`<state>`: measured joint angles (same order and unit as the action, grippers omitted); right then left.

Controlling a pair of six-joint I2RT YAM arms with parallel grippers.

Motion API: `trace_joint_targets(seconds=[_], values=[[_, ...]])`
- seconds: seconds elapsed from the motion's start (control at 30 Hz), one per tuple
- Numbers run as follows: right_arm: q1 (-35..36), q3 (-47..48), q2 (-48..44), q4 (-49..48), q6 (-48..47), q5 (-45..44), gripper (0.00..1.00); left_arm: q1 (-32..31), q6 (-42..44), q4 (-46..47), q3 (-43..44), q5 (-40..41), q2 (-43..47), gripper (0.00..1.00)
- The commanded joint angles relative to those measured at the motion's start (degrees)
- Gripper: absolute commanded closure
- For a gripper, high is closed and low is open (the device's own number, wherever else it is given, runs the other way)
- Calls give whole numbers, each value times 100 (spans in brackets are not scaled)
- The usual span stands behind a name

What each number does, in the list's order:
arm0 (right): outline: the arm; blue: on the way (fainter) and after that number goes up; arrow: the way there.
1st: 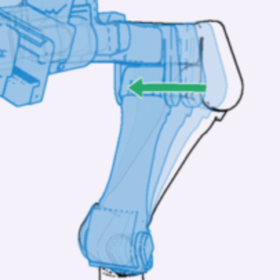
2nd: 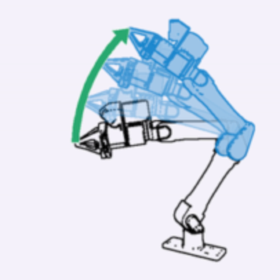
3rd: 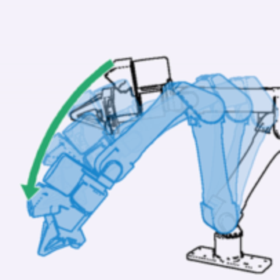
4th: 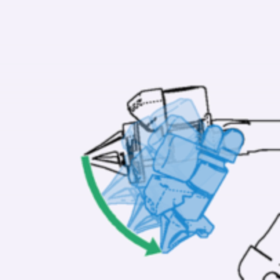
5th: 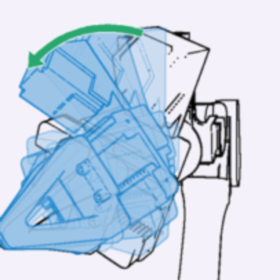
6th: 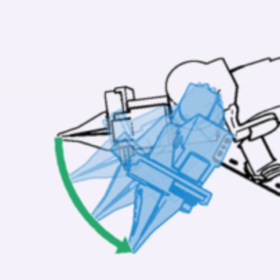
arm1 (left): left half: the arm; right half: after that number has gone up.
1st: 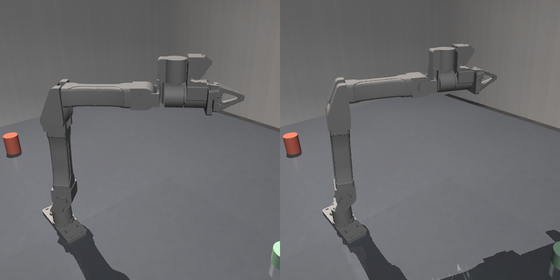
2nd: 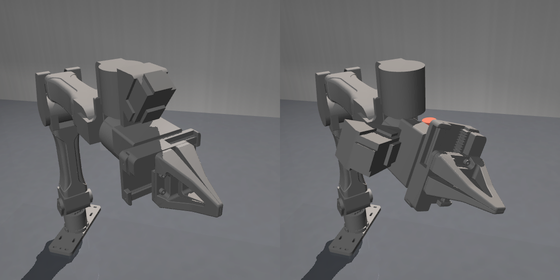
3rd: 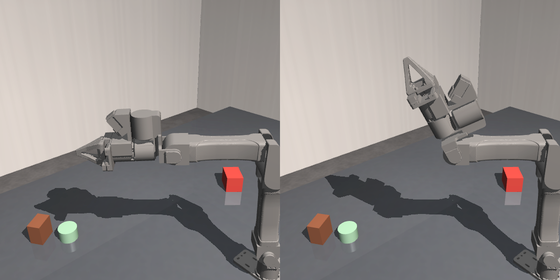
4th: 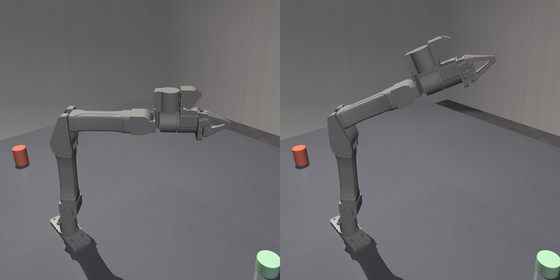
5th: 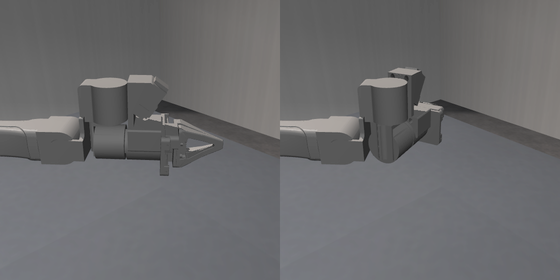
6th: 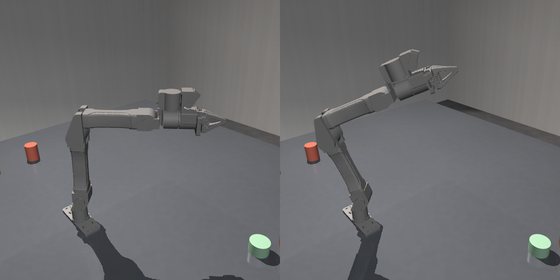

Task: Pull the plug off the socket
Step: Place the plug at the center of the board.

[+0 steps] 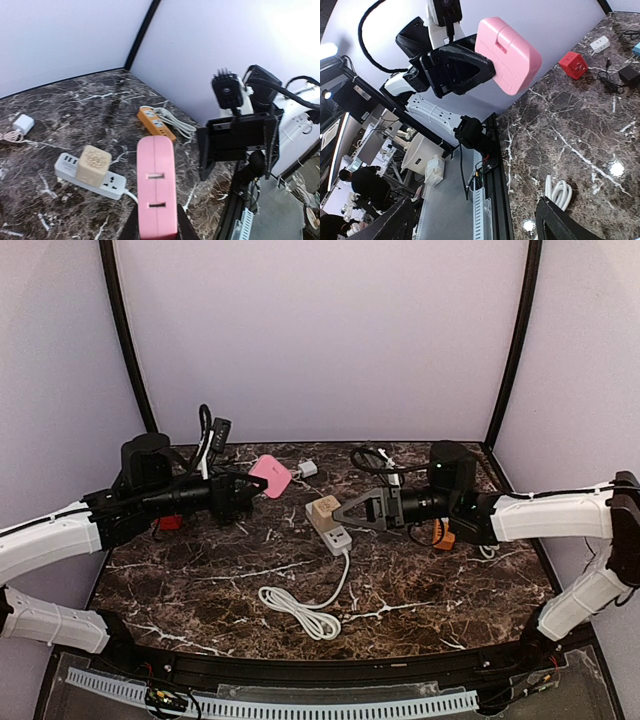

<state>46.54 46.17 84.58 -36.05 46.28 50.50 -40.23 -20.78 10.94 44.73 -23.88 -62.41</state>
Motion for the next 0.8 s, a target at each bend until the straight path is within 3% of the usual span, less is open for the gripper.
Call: trace_joint_targets(seconds=[0.0,0.17,0.5,0.77], values=[[-77,287,-558,1604,-1237,-525,16,137,260,-1004,303,1288,272,99],[-147,236,-800,1992,-1536,-771,14,343,357,-1844,624,2476,140,99],[-185,222,-1157,2553,-1988,-1294,9,456,736,-3161,1621,3823,-1204,99],[-181,384,-1510,3453,-2678,-2029,5,1061,783,-3746,1792,4624,-1821,99]])
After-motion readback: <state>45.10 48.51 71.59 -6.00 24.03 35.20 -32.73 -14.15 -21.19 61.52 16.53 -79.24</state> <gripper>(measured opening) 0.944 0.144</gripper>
